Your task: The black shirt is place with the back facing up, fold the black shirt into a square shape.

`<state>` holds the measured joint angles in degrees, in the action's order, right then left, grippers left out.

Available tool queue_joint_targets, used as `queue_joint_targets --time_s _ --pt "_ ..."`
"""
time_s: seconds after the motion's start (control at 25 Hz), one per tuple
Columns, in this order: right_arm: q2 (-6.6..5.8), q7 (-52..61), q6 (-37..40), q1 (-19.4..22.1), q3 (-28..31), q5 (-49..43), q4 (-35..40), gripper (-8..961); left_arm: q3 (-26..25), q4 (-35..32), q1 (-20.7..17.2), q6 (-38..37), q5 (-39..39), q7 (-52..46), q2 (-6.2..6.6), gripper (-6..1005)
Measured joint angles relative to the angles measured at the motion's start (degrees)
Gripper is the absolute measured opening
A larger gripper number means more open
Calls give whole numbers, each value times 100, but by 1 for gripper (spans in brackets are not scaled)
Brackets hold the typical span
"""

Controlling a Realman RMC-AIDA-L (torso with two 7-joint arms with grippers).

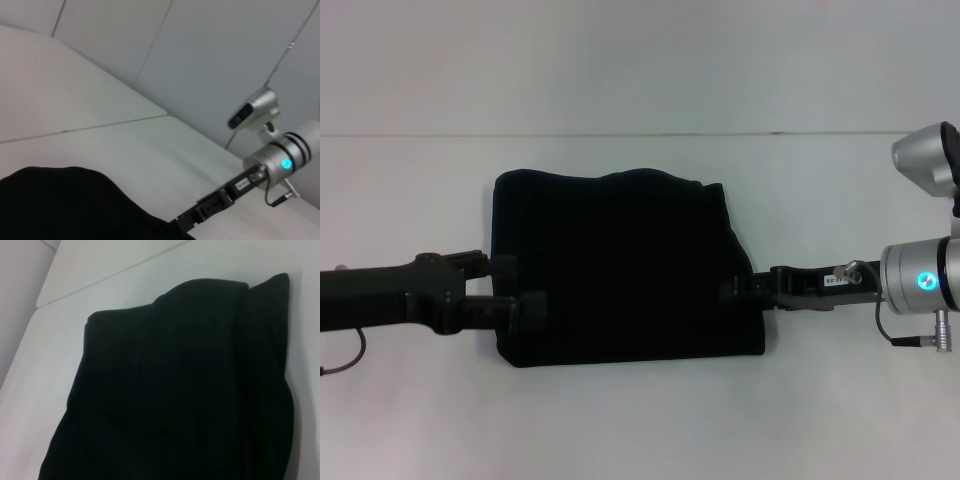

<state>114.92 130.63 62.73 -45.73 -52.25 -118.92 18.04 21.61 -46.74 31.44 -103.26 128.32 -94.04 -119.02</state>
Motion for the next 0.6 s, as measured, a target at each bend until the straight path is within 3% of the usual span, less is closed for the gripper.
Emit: queue_joint_targets --time_s 0.24,0.4,0.52,0.6 --pt "106 3 -187 -47 37 28 0 745 -31 77 -37 -21 -8 112 -21 947" --pt "273 0 -313 -103 39 35 13 732 -38 86 -39 -26 -9 171 -23 947" --pt "318 8 -364 -113 44 36 9 723 -40 86 -42 -32 5 216 -25 947" --pt "358 9 -371 -111 53 36 0 629 -41 87 -48 -36 23 244 -25 947"
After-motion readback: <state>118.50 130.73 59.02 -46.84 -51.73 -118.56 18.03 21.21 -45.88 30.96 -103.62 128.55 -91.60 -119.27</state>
